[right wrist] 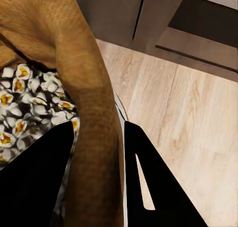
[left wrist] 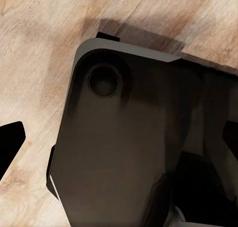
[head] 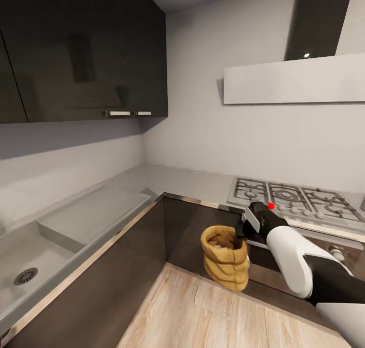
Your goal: In the kitchen, take the popcorn bag from the countertop, put it into the microwave, and heat it until the popcorn is cooked so the cooked popcorn ends up inside the bag.
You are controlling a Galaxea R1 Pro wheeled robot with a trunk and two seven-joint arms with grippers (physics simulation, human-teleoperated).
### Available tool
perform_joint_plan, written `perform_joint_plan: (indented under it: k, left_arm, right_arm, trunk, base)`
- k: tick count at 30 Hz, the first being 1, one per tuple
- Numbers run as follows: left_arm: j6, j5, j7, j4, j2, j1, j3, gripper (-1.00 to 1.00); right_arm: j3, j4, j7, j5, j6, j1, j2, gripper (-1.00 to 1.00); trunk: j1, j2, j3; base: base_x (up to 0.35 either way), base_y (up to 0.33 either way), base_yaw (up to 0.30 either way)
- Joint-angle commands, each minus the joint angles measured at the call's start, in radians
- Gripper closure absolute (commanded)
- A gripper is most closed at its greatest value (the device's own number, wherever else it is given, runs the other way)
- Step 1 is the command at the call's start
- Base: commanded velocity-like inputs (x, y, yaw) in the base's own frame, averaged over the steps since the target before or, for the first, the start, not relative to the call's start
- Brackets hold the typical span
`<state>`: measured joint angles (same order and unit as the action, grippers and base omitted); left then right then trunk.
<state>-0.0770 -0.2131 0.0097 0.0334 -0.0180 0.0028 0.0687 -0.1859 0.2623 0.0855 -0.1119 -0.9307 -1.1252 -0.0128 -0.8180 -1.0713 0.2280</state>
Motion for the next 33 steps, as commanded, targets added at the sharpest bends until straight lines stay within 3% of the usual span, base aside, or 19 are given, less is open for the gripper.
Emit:
perform_joint_plan:
  k: [1, 13, 19, 23, 27, 30, 33]
  left_arm:
    - [-0.001, 0.0, 0.001, 0.002, 0.0, 0.0, 0.006, -1.0]
    - [-0.001, -0.001, 0.001, 0.002, 0.0, 0.0, 0.006, -1.0]
    - [-0.001, -0.001, 0.0, 0.002, 0.001, 0.0, 0.006, -1.0]
    - [0.0, -0.001, 0.0, 0.002, 0.003, 0.0, 0.006, -1.0]
    - [0.0, -0.001, -0.001, 0.002, 0.003, 0.0, 0.006, -1.0]
    - [0.0, 0.0, -0.001, 0.002, 0.002, 0.0, 0.005, -1.0]
    - [0.0, 0.0, -0.001, 0.002, 0.001, 0.0, 0.005, -1.0]
  right_arm:
    - [-0.009, -0.015, -0.003, -0.008, 0.012, -0.001, -0.003, 1.0]
    - [-0.009, -0.175, -0.005, -0.008, 0.238, -0.001, -0.036, 1.0]
    - [-0.009, -0.22, -0.011, -0.006, 0.258, -0.001, -0.036, 1.0]
    - [-0.009, -0.244, -0.112, -0.009, 0.26, -0.001, -0.037, 1.0]
    - [-0.009, -0.257, -0.133, -0.009, 0.261, -0.001, -0.038, 1.0]
    - [-0.009, -0.258, -0.157, -0.008, 0.261, -0.001, -0.057, 1.0]
    - [-0.009, -0.259, -0.16, -0.008, 0.262, -0.001, -0.061, 1.0]
  trunk:
    - [0.0, -0.001, 0.001]
    - [0.0, -0.001, 0.001]
    - [0.0, -0.001, 0.001]
    - [0.0, -0.001, 0.001]
    - [0.0, -0.001, 0.001]
    - [0.0, -0.001, 0.001]
    - [0.0, -0.001, 0.001]
  base:
    - [0.0, 0.0, 0.0]
    - [0.0, 0.0, -0.203]
    - [0.0, 0.0, -0.246]
    - [0.0, 0.0, -0.255]
    - [0.0, 0.0, -0.268]
    - [0.0, 0.0, -0.274]
    - [0.0, 0.0, -0.274]
